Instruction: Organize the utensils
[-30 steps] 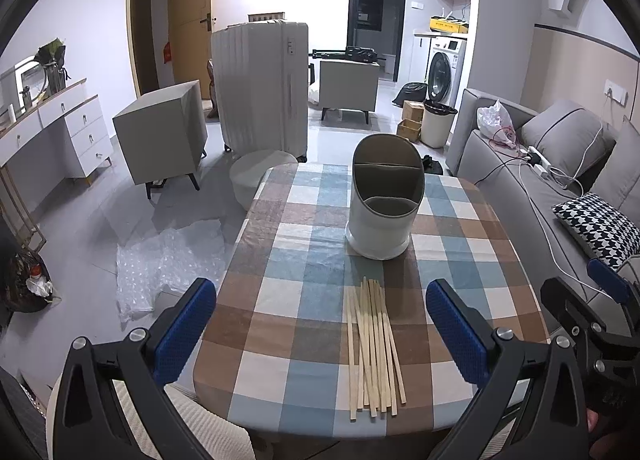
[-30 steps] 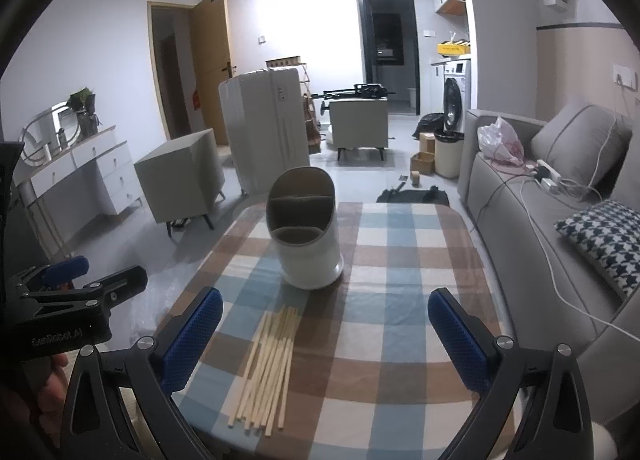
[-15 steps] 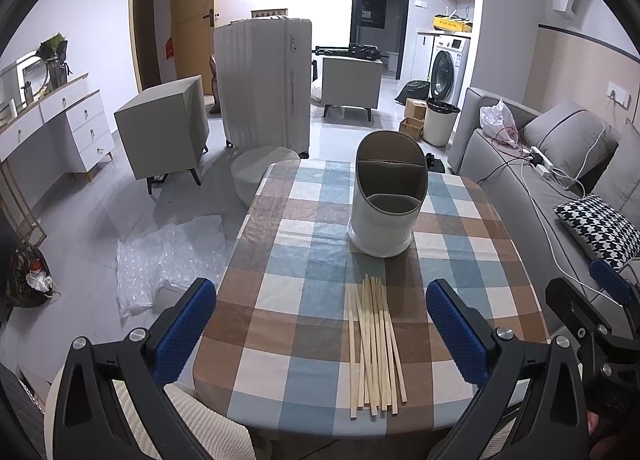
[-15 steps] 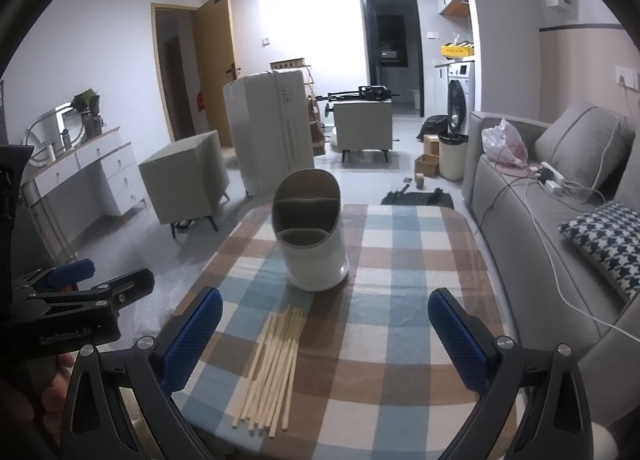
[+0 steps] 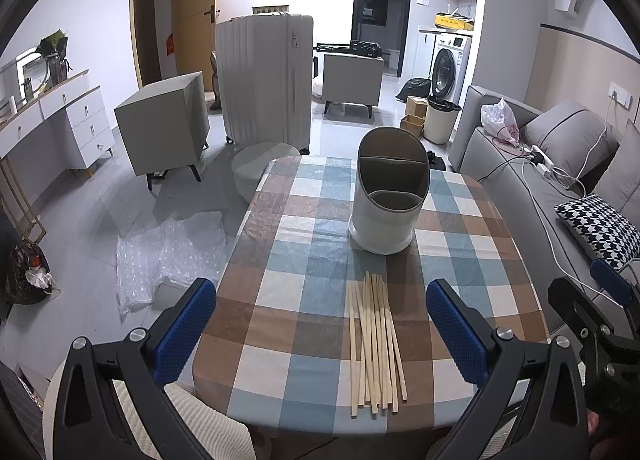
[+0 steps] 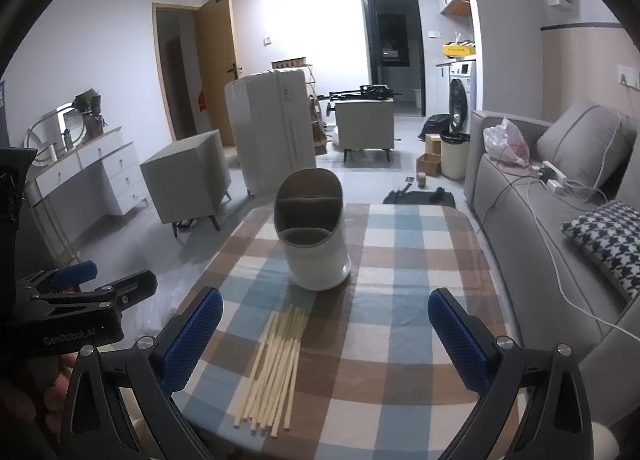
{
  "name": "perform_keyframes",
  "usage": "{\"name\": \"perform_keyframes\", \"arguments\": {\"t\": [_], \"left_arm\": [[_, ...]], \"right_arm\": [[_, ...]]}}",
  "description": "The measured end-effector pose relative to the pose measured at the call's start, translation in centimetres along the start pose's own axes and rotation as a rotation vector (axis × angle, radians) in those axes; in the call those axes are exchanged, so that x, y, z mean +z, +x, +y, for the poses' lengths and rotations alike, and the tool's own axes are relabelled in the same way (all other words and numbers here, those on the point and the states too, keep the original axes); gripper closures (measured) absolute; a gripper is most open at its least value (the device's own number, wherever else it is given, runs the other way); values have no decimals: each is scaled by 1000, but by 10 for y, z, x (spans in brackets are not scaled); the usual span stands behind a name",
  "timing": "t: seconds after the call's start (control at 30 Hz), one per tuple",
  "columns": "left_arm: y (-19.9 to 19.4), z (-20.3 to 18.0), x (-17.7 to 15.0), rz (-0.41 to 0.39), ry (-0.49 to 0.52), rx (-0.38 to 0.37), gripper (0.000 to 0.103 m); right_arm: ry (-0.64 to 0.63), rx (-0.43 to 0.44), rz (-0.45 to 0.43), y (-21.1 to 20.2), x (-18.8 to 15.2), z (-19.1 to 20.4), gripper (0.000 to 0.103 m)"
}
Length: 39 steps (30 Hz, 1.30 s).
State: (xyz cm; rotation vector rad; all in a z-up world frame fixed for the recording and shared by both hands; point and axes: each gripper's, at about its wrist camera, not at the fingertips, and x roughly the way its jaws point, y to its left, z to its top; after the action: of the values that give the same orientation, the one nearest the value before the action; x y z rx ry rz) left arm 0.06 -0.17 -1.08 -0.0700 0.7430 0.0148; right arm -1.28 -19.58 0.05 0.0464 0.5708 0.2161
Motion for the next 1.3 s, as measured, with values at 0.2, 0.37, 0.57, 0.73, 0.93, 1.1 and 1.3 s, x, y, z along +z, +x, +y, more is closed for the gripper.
{"name": "perform_keyframes", "arguments": {"t": [0.2,0.37,0.57,0.73,0.93,1.1,1.3], "left_arm": [[2,4,-1,10,-5,-2,1],[3,4,1,17,-5,-7,1],[5,3,2,28,-7,-10,1],[13,3,1,65,-11,-21,1],[41,7,-1,184,-11,-21,1],[79,13,-8,328,-32,-15,1],[104,26,-5,416,-102,5,1]], "right_arm": [[12,16,6,0,0,-4,0],[10,14,7,1,1,-5,0],[13,26,20,5,0,-5,0],[24,44,32,8,-2,-6,0],[61,42,110,27,-1,-14,14],[110,79,230,58,-1,-26,18],[154,133,418,115,-5,-30,34]]}}
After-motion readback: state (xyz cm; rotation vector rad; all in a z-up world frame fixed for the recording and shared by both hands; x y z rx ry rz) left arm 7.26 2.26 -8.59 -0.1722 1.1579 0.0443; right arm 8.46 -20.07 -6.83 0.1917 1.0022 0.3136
